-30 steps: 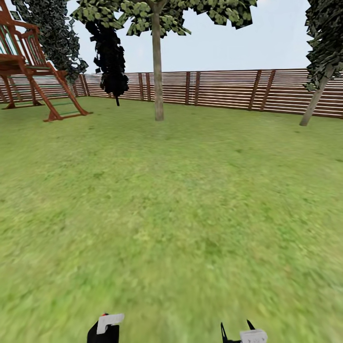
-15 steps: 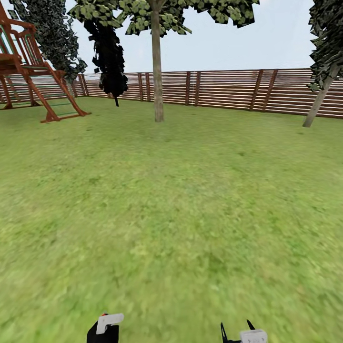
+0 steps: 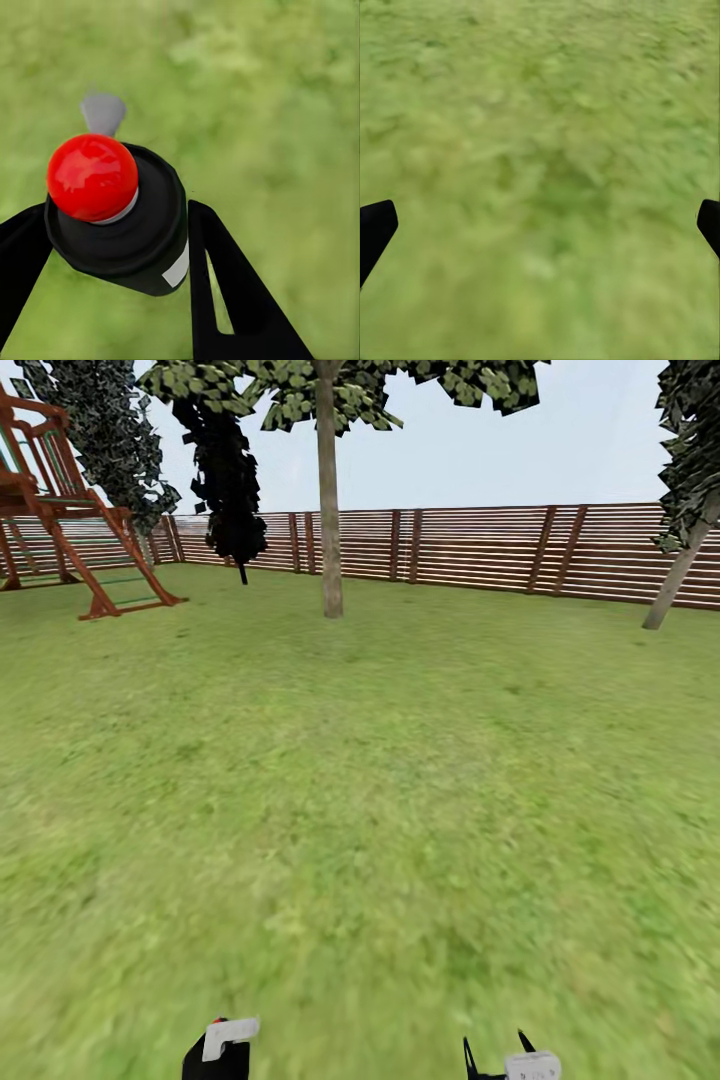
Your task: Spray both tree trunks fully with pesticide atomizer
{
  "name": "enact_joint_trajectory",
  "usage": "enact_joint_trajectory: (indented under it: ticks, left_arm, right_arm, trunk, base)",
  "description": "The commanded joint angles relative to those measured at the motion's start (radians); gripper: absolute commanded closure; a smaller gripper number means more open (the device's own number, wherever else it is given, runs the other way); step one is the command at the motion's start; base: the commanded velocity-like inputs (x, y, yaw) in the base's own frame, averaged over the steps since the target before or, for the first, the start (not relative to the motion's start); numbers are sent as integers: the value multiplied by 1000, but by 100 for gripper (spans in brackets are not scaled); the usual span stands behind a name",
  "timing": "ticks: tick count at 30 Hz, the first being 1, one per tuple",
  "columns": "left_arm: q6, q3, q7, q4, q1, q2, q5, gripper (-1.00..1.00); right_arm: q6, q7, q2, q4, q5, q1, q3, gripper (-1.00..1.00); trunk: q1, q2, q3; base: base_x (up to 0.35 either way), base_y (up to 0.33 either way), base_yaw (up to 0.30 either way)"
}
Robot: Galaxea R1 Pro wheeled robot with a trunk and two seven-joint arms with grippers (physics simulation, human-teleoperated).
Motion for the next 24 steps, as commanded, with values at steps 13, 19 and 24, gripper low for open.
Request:
enact_joint_trajectory:
  ticks: [13, 19, 24]
  left_arm:
    - [0, 0, 0, 0, 0, 0, 0, 100]
    - [0, 0, 0, 0, 0, 0, 0, 100]
    - [0, 0, -1, -1, 0, 0, 0, 100]
  right_arm:
    - [0, 0, 0, 0, 0, 0, 1, -100]
    - [0, 0, 0, 0, 0, 0, 1, -100]
    - [0, 0, 0, 0, 0, 0, 0, -100]
  trunk:
    - [0, 0, 0]
    - [0, 0, 0]
    - [0, 0, 0]
  base:
    - [341, 0, 0]
    - [341, 0, 0]
    - [341, 0, 0]
